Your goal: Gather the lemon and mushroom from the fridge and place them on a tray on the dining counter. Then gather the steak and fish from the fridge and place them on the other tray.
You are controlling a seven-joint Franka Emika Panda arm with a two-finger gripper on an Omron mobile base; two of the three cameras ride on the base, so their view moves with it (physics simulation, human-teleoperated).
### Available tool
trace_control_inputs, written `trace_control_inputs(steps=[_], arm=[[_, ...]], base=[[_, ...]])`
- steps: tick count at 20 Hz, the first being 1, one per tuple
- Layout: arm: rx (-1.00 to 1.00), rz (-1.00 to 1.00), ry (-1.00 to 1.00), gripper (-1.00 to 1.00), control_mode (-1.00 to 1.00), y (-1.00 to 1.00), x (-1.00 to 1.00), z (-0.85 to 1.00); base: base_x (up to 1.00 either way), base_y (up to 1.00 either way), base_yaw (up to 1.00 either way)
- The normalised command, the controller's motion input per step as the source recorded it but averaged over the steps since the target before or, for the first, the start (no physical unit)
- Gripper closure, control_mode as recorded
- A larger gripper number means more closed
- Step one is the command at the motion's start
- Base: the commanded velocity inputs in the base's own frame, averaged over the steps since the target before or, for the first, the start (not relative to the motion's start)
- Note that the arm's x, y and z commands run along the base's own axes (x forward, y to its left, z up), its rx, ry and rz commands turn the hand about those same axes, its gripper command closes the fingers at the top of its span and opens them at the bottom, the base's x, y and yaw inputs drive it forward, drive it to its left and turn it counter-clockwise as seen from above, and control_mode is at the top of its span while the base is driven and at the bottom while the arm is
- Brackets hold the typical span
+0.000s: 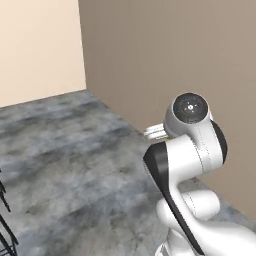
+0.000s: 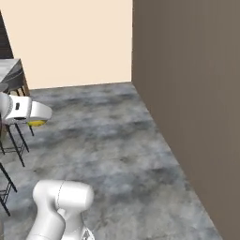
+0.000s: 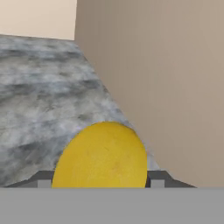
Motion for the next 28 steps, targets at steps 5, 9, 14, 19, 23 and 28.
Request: trace_control_inputs(steps=[5, 9, 14, 19, 23, 28], arm=[[0.0, 0.0, 0.0, 1.0, 1.0, 0.0, 0.0, 0.0], [0.0, 0.0, 0.0, 1.0, 1.0, 0.0, 0.0, 0.0], [0.0, 0.0, 0.0, 1.0, 1.0, 0.0, 0.0, 0.0], [0.0, 0.0, 0.0, 1.0, 1.0, 0.0, 0.0, 0.0], [0.0, 0.0, 0.0, 1.0, 1.0, 0.0, 0.0, 0.0], [0.0, 0.0, 0.0, 1.0, 1.0, 0.0, 0.0, 0.0]], base=[[0.97, -0.33, 0.41], [0.98, -0.32, 0.41], [0.99, -0.31, 0.41], [1.0, -0.26, 0.42], [1.0, -0.22, 0.44], [0.93, -0.19, 0.46]])
